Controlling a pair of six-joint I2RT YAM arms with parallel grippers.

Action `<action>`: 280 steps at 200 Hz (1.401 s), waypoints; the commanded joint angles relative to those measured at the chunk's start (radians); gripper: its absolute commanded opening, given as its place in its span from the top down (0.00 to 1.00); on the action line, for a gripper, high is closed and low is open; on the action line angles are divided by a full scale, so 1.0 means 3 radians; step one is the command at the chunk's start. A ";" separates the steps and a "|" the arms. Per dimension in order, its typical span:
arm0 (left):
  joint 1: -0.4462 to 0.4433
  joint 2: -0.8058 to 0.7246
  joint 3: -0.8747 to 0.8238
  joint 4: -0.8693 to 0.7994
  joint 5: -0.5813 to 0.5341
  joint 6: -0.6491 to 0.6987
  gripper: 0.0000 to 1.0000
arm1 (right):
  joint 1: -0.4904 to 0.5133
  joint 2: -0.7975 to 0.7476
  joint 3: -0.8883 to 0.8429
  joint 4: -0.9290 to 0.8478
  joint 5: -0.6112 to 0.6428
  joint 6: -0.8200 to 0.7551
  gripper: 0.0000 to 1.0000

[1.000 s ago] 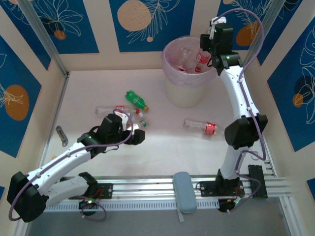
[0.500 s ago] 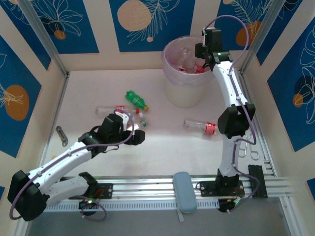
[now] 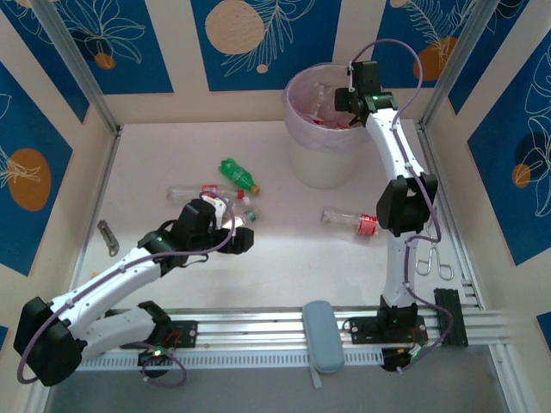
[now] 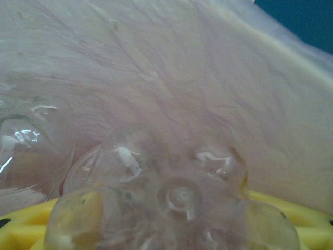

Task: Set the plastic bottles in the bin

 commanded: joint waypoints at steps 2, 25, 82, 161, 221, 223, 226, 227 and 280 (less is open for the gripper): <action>0.0024 0.0003 0.0019 -0.0040 -0.0055 0.0019 0.00 | 0.0048 0.0053 0.0022 -0.0078 -0.0153 0.0098 0.27; 0.0022 -0.0005 0.0011 -0.0061 -0.0062 0.0016 0.00 | 0.0054 -0.0031 0.0047 -0.0090 -0.0180 0.0081 0.16; 0.0024 0.0027 0.0003 0.0000 -0.0039 0.0002 0.00 | 0.0062 -0.0262 0.0325 -0.0265 -0.0296 0.0015 0.09; 0.0024 0.0162 0.0067 0.0088 0.0036 0.0004 0.00 | 0.0084 -0.1045 0.0157 -0.0494 -0.0473 0.0075 0.04; 0.0020 0.0533 0.0172 0.0451 0.0292 -0.0082 0.00 | 0.0084 -0.2482 -0.1640 -0.0343 -0.0344 0.0387 0.08; 0.0017 0.0553 0.0182 0.0463 0.0297 -0.0091 0.00 | 0.0084 -0.2508 -0.1677 -0.0378 -0.0330 0.0402 0.08; 0.0017 0.0586 0.0195 0.0471 0.0298 -0.0110 0.00 | 0.0083 -0.2554 -0.1727 -0.0422 -0.0310 0.0430 0.09; 0.0016 0.0598 0.0201 0.0476 0.0301 -0.0115 0.00 | 0.0083 -0.2569 -0.1753 -0.0440 -0.0306 0.0438 0.09; -0.0025 0.1053 0.0351 0.0844 0.0429 -0.0488 0.00 | -0.0265 -0.3546 -0.3296 -0.0626 -0.0296 0.1055 0.17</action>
